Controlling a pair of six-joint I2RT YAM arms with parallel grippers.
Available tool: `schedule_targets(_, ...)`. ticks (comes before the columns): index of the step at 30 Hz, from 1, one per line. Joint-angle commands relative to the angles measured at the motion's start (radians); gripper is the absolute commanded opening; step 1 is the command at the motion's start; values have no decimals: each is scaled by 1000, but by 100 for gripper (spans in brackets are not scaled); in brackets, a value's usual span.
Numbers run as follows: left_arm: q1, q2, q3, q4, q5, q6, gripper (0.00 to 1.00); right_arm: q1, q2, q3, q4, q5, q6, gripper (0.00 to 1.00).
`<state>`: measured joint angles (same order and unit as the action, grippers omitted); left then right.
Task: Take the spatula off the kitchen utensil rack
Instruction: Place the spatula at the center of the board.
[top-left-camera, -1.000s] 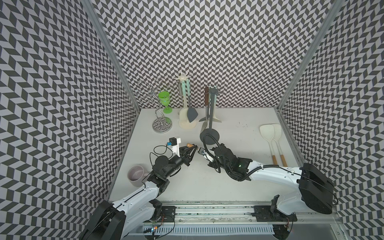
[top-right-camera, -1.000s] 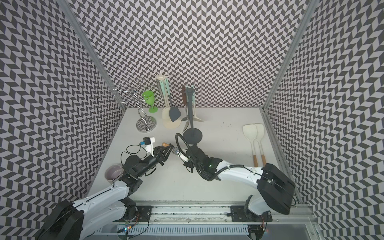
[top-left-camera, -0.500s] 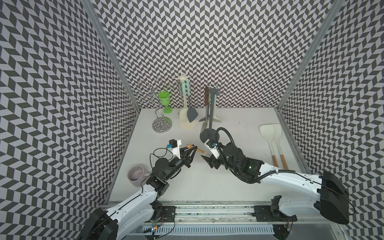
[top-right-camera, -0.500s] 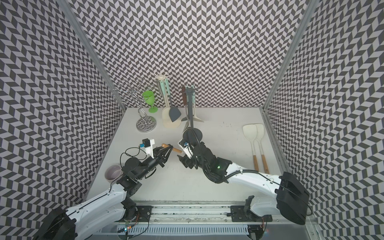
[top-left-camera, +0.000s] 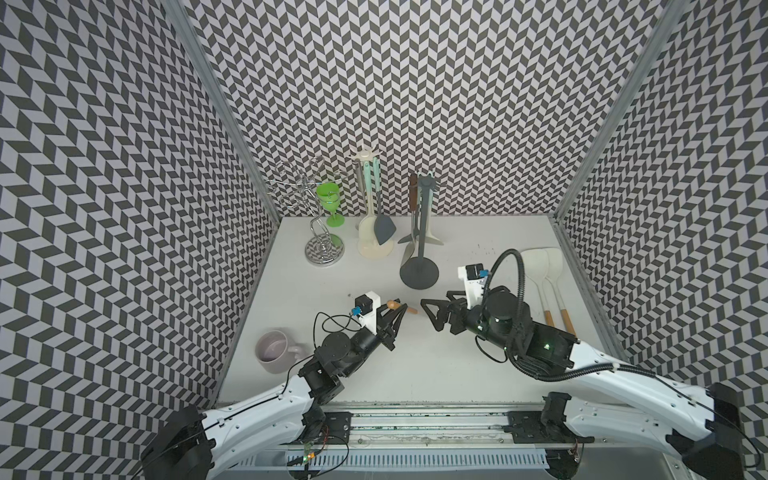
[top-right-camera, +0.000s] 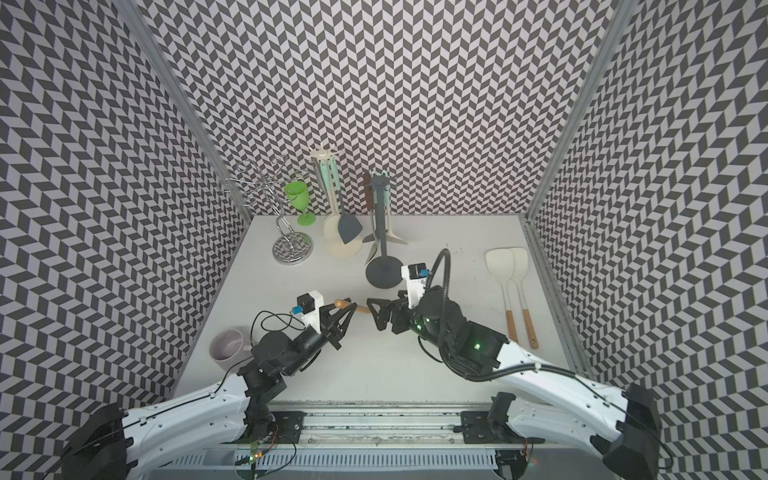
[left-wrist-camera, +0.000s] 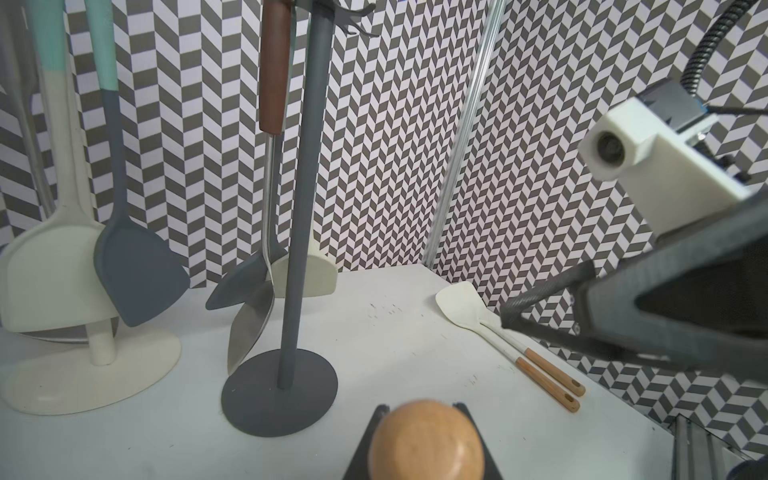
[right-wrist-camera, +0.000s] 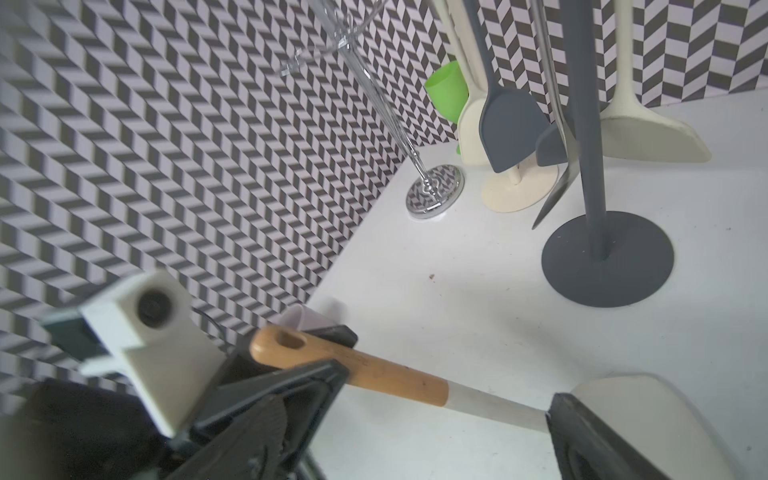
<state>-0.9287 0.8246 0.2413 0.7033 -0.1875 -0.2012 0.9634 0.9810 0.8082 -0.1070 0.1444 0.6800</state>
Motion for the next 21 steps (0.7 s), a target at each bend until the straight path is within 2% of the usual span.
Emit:
schedule_targets(1, -54, 3, 3, 82, -156, 112, 0, -27, 35, 65, -92, -44, 274, 100)
schedule_targets(3, -94, 16, 1, 103, -221, 151, 0, -35, 85, 123, -166, -83, 333, 99)
schedule_targets(6, -167, 41, -10, 168, -327, 238, 0, -80, 170, 172, -204, -233, 381, 90)
schedule_targets(9, -246, 81, -22, 260, -414, 348, 0, -126, 248, 191, -231, -354, 418, 88)
schedule_targets(14, -363, 171, -22, 400, -514, 507, 0, -187, 370, 236, -324, -454, 455, 87)
schedule_targets(17, -417, 236, -19, 482, -559, 596, 0, -218, 453, 283, -396, -534, 439, 82)
schedule_targets(21, -479, 322, -4, 574, -599, 704, 0, -226, 535, 326, -457, -575, 416, 77)
